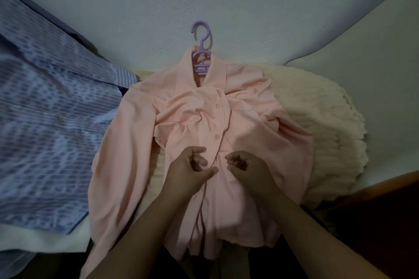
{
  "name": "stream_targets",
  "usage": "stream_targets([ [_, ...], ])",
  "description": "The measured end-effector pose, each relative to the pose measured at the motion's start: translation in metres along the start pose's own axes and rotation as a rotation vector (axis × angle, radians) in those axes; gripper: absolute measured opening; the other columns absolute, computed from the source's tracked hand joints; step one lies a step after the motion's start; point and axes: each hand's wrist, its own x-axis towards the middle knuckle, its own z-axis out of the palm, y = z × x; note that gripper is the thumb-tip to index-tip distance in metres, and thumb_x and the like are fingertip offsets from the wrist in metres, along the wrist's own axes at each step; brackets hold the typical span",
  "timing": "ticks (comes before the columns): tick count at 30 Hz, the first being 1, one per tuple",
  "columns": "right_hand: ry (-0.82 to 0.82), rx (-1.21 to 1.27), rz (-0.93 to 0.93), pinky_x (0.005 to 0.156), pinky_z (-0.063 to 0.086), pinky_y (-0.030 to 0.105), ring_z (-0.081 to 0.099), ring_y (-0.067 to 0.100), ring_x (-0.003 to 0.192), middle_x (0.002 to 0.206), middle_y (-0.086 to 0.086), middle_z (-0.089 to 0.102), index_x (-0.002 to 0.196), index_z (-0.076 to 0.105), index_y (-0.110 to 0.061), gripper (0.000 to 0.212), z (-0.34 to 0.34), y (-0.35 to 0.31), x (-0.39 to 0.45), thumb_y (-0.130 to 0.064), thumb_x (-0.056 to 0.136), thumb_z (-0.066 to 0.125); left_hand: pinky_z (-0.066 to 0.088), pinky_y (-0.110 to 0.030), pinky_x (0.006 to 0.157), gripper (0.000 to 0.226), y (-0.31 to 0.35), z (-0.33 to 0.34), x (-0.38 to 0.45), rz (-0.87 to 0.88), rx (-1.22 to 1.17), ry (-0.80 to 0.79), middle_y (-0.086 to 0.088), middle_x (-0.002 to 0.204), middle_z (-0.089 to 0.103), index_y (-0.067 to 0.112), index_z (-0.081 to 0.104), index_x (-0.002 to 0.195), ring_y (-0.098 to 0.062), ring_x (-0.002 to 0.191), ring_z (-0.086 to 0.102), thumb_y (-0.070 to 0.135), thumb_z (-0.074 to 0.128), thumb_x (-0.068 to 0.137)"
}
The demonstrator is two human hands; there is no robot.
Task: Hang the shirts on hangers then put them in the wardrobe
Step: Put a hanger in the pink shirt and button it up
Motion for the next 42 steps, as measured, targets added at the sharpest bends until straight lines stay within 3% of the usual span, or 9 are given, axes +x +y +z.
stream_targets([
  [5,0.018,-0.180,0.019,0.065,0.036,0.000,0.050,0.002,0.071,0.085,-0.006,0.057,0.102,0.066,-0.016,0.024,0.004,0.000,-0.010,-0.002,0.083,0.064,0.049,-0.016,0.066,0.051,-0.003,-0.001,-0.018,0.077,0.203,-0.020,0.011,0.086,0.060,0.033,0.049,0.123,0.003,0.074,0.057,0.019,0.072,0.080],
  [9,0.032,-0.196,0.085,0.079,0.045,0.020,0.053,0.012,0.081,0.087,-0.004,0.057,0.103,0.067,-0.012,0.023,0.006,-0.001,-0.009,-0.002,0.083,0.062,0.038,-0.008,0.059,0.043,-0.001,-0.003,-0.023,0.042,0.249,0.054,0.015,0.079,0.059,0.029,0.049,0.124,0.006,0.070,0.055,0.022,0.067,0.085],
  [12,-0.038,-0.311,0.080,0.081,0.037,0.016,0.050,0.010,0.088,0.093,-0.002,0.055,0.107,0.067,-0.008,0.023,0.003,-0.001,-0.008,-0.006,0.085,0.063,0.037,-0.012,0.062,0.045,-0.004,-0.006,-0.028,0.038,0.296,0.076,0.018,0.084,0.060,0.023,0.050,0.129,0.004,0.074,0.054,0.017,0.063,0.086],
  [16,-0.084,-0.411,0.081,0.072,0.034,0.018,0.053,0.015,0.085,0.093,0.005,0.062,0.085,0.068,-0.007,0.009,0.003,-0.004,-0.008,-0.008,0.085,0.059,0.039,-0.019,0.069,0.048,-0.006,-0.005,-0.035,0.050,0.344,0.092,0.007,0.093,0.065,0.021,0.049,0.132,-0.008,0.081,0.056,0.015,0.062,0.086],
  [20,-0.064,-0.368,0.050,0.065,0.032,0.020,0.053,0.019,0.078,0.079,0.006,0.058,0.069,0.057,-0.011,0.017,0.004,-0.011,-0.013,-0.007,0.086,0.056,0.039,-0.006,0.061,0.039,0.003,-0.003,-0.035,0.007,0.037,0.199,0.011,0.073,0.061,0.025,0.054,0.119,0.002,0.066,0.057,0.010,0.064,0.084],
  [24,-0.078,-0.273,0.002,0.067,0.032,0.016,0.053,0.014,0.079,0.090,0.011,0.067,0.088,0.068,-0.004,0.012,0.006,-0.018,-0.021,-0.009,0.089,0.058,0.049,-0.029,0.075,0.040,0.009,0.006,-0.032,-0.057,-0.261,0.144,0.003,0.071,0.063,0.023,0.052,0.117,-0.008,0.065,0.060,0.005,0.066,0.083],
  [28,-0.129,-0.265,-0.008,0.071,0.036,0.015,0.060,0.017,0.086,0.093,0.007,0.067,0.102,0.071,-0.004,0.021,0.010,-0.017,-0.021,-0.004,0.090,0.054,0.051,-0.029,0.073,0.045,0.002,0.020,-0.033,-0.112,-0.304,0.049,-0.001,0.078,0.067,0.018,0.052,0.121,-0.012,0.070,0.063,0.000,0.066,0.082],
  [33,-0.005,0.115,0.206,0.064,0.045,0.019,0.061,0.011,0.073,0.084,0.000,0.066,0.099,0.068,-0.013,0.022,0.015,-0.010,-0.023,0.000,0.089,0.053,0.051,-0.021,0.063,0.046,-0.007,0.028,-0.035,-0.184,-0.369,0.041,-0.004,0.087,0.070,0.020,0.052,0.121,-0.012,0.073,0.065,-0.001,0.066,0.083],
  [42,0.047,0.313,0.263,0.061,0.051,0.020,0.060,0.015,0.071,0.076,0.003,0.062,0.080,0.061,-0.019,0.031,0.017,-0.010,-0.026,0.010,0.083,0.050,0.051,-0.019,0.061,0.044,-0.018,0.028,-0.033,-0.227,-0.463,0.017,-0.001,0.089,0.071,0.022,0.052,0.120,-0.009,0.069,0.064,-0.002,0.064,0.085],
])
